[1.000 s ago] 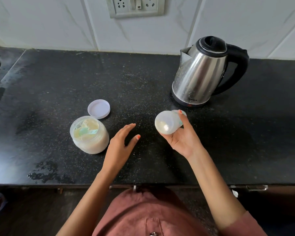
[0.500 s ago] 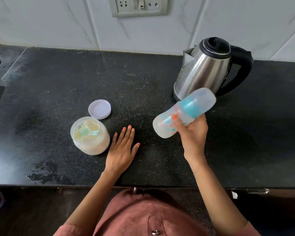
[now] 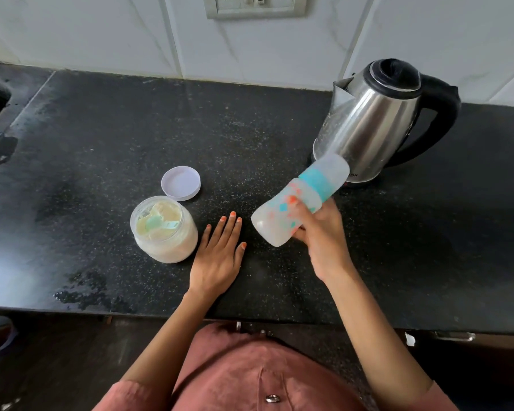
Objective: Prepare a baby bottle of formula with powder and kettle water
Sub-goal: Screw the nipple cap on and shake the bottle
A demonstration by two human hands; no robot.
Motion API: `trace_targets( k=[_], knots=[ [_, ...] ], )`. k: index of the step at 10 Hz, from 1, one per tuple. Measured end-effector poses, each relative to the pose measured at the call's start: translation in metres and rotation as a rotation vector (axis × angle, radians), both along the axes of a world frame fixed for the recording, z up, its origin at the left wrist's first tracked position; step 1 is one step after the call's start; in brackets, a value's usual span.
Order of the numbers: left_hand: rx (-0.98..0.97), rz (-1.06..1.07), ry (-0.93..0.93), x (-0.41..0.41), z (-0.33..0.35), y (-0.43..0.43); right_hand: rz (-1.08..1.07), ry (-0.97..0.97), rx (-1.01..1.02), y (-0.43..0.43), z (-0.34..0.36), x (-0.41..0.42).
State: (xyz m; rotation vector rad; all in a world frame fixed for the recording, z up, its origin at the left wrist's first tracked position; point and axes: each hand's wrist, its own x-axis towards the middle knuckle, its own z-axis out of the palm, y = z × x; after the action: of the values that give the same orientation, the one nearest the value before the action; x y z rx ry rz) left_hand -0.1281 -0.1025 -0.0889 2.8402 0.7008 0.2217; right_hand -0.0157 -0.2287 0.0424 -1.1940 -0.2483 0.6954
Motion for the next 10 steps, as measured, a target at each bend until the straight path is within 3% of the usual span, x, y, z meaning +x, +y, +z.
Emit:
trace_targets(
  k=[1,2,4,5,6,7,9,10],
  knots=[
    [0.019,0.000,0.004,0.000,-0.001,0.000,0.040,-0.709,-0.262,-0.006,-0.008,0.001],
    [0.025,0.003,0.011,-0.001,-0.001,0.000,0.077,-0.749,-0.318,-0.006,-0.010,-0.002],
    [0.021,0.002,-0.022,0.000,0.000,-0.001,-0.020,0.444,0.135,-0.002,0.003,0.007],
    [0.026,-0.002,-0.029,0.000,0.000,-0.001,0.014,0.860,0.319,-0.003,-0.004,0.013],
    [0.020,0.003,-0.025,0.000,0.001,-0.001,0.031,0.883,0.297,-0.003,-0.005,0.014],
    [0.018,0.001,-0.024,0.000,0.000,0.000,-0.003,0.502,0.114,0.000,-0.003,0.009],
    [0.021,-0.002,-0.011,0.000,-0.001,0.000,-0.078,-1.019,-0.434,-0.008,-0.012,0.002],
    [0.022,0.002,-0.010,0.000,-0.001,0.000,-0.044,-0.636,-0.269,-0.003,-0.010,-0.003]
  ],
)
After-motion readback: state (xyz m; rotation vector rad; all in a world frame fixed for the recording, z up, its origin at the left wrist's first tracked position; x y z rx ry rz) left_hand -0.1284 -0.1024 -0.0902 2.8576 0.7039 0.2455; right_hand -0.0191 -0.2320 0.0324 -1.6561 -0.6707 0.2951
